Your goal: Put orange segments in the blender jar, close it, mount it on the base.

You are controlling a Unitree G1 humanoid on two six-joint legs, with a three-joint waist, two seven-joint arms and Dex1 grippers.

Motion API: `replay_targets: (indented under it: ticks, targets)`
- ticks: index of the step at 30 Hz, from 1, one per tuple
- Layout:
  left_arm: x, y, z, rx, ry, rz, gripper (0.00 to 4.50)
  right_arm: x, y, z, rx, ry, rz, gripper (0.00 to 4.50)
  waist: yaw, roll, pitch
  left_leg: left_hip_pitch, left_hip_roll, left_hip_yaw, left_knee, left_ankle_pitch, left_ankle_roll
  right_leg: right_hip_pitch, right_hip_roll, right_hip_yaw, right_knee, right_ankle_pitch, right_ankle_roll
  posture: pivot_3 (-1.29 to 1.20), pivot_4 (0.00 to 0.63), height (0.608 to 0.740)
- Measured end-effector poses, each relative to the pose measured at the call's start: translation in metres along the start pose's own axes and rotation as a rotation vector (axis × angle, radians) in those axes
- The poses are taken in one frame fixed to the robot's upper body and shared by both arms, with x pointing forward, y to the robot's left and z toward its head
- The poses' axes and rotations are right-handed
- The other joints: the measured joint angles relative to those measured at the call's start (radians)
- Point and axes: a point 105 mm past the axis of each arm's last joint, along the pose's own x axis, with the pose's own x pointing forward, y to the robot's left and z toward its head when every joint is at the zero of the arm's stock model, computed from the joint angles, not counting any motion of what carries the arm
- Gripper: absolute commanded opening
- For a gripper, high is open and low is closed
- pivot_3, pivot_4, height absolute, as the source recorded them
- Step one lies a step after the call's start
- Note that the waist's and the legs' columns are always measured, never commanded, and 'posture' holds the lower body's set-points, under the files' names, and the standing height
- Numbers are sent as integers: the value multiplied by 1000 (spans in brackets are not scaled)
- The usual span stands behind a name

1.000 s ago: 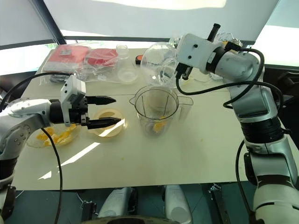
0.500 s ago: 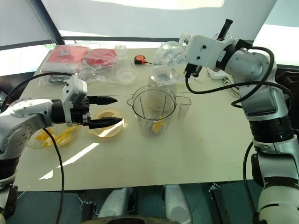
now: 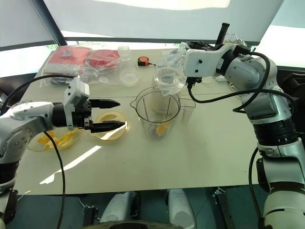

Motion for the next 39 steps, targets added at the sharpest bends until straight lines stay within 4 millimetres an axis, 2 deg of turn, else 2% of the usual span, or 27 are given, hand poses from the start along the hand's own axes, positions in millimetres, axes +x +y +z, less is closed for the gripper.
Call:
replay_targets:
  ticks: [5,23,39]
  targets:
    - [1,1,0,-1,-4,7,4078,2,-11,4,-91,-17,-43,59,-1,0,0,0,0,0,0,0,0,0,0,0,0,0,0,0,150,740]
    - [3,2,0,-6,-17,14,4078,3,-15,7,-245,-70,-85,59,-1,0,0,0,0,0,0,0,0,0,0,0,1,0,0,0,150,740]
    - [5,1,0,-13,-32,9,4078,2,-33,21,-381,-152,-202,59,-1,0,0,0,0,0,0,0,0,0,0,0,1,0,0,0,150,740]
